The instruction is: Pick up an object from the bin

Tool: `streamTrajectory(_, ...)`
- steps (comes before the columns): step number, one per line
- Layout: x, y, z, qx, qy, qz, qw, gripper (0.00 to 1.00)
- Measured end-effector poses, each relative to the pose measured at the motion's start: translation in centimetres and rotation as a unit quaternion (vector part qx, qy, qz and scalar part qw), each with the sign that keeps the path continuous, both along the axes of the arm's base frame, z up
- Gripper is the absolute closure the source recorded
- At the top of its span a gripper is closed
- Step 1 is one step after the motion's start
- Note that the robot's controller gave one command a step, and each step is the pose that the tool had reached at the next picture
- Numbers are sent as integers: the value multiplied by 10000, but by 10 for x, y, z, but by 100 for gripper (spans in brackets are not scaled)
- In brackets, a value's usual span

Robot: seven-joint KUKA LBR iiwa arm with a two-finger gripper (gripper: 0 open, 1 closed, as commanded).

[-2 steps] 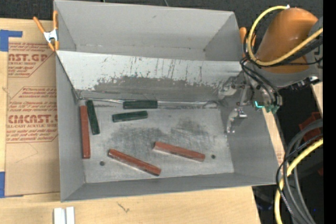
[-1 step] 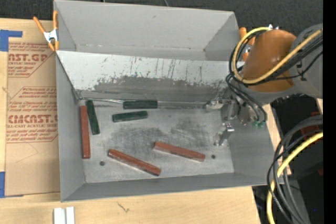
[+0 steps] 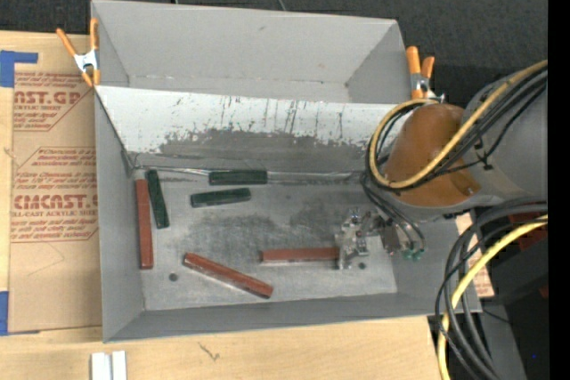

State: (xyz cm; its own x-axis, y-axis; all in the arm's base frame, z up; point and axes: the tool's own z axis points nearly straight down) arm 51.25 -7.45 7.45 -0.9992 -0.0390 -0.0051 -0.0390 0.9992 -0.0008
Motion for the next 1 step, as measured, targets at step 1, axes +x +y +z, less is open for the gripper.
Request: streamTrajectory(1,0,0,0,-1,0,0,10000,100)
